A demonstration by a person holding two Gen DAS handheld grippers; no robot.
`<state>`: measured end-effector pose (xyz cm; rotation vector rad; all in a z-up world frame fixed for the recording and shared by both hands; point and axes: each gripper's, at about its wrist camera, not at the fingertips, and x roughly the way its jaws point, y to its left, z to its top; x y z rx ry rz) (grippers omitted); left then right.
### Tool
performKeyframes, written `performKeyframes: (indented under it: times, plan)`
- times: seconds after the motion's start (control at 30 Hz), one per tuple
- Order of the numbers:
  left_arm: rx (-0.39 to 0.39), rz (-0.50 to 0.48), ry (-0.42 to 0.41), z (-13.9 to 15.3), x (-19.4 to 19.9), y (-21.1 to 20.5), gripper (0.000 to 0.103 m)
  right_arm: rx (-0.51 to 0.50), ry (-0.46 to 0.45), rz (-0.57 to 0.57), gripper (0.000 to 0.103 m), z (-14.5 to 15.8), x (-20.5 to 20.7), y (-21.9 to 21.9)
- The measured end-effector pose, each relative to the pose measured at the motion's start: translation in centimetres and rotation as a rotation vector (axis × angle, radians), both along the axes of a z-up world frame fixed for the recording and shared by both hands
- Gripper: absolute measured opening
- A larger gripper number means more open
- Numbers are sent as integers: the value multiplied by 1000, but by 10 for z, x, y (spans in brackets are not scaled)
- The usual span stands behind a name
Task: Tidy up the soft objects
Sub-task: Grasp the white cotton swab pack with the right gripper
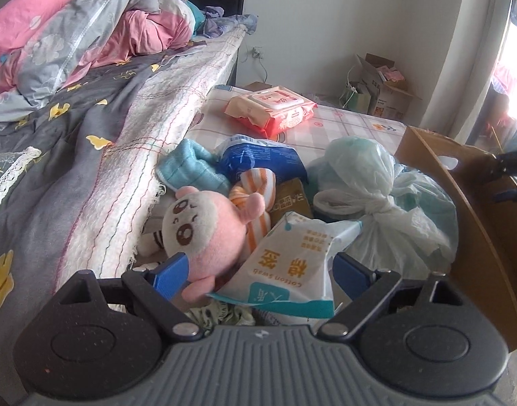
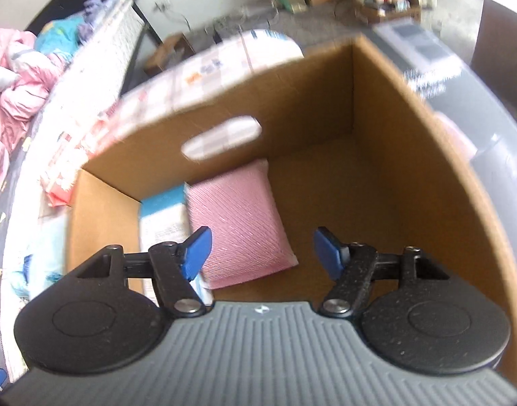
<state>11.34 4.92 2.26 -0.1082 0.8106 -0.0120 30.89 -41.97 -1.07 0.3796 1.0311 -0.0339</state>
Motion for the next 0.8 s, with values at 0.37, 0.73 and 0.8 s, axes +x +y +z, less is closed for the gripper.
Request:
performKeyframes:
  times: [0.37, 0.73, 0.8]
  plan:
    - [-19, -26, -21, -5, -20, 16, 93, 154, -108, 184, 68, 76, -34, 79]
    - [-33, -116, -50, -11, -26, 18, 90, 445, -9, 389, 66, 70, -82, 200]
    - [-44, -128, -52, -13, -17, 19, 86, 496, 2, 412, 63, 64, -92, 218]
